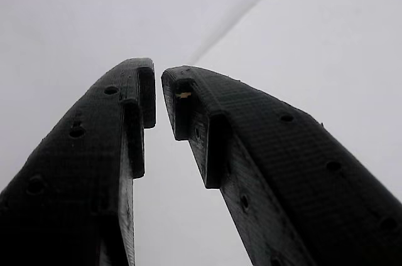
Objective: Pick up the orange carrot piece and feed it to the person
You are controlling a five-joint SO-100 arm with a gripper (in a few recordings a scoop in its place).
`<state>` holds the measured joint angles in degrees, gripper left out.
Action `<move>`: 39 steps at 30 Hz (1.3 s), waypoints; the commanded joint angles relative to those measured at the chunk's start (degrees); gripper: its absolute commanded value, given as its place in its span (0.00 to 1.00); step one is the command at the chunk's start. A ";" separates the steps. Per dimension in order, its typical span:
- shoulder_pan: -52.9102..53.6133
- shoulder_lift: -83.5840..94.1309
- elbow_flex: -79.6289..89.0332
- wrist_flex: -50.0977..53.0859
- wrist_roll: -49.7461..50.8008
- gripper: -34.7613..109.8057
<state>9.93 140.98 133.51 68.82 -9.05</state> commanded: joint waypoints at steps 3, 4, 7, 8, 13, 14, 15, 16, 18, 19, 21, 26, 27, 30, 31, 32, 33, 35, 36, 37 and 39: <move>8.35 -11.78 -12.57 -0.70 -6.42 0.22; 9.67 -13.97 -14.06 -0.70 -7.38 0.22; 13.54 -20.13 -18.37 -0.70 -10.28 0.22; 14.68 -21.88 -19.78 -0.70 -11.34 0.22; 21.36 -29.62 -26.72 -0.62 -15.56 0.22; 22.59 -30.85 -27.95 -0.62 -16.35 0.22; 23.73 -32.08 -29.27 -0.62 -17.05 0.22; 24.70 -33.31 -30.50 -0.62 -17.75 0.22; 26.63 -35.42 -32.61 -0.62 -19.16 0.22; 27.60 -36.56 -33.57 -0.62 -19.86 0.22; 29.18 -38.32 -35.07 -0.62 -21.18 0.22; 33.40 -42.19 -38.06 -0.62 -23.99 0.22; 34.37 -42.80 -38.58 -0.62 -24.43 0.22; 36.74 -44.65 -40.34 -0.62 -26.02 0.22; 37.44 -45.44 -41.13 -0.62 -26.54 0.22; 38.14 -46.32 -41.92 -0.62 -26.98 0.22; 38.94 -47.11 -42.80 -0.62 -27.60 0.22; 40.34 -48.96 -44.65 -0.62 -28.74 0.22; 40.96 -49.92 -45.53 -0.62 -29.27 0.22; 41.66 -50.89 -46.49 -0.62 -29.79 0.22; 42.63 -52.82 -48.08 -0.62 -30.76 0.22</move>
<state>50.27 88.33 90.79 68.64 -37.88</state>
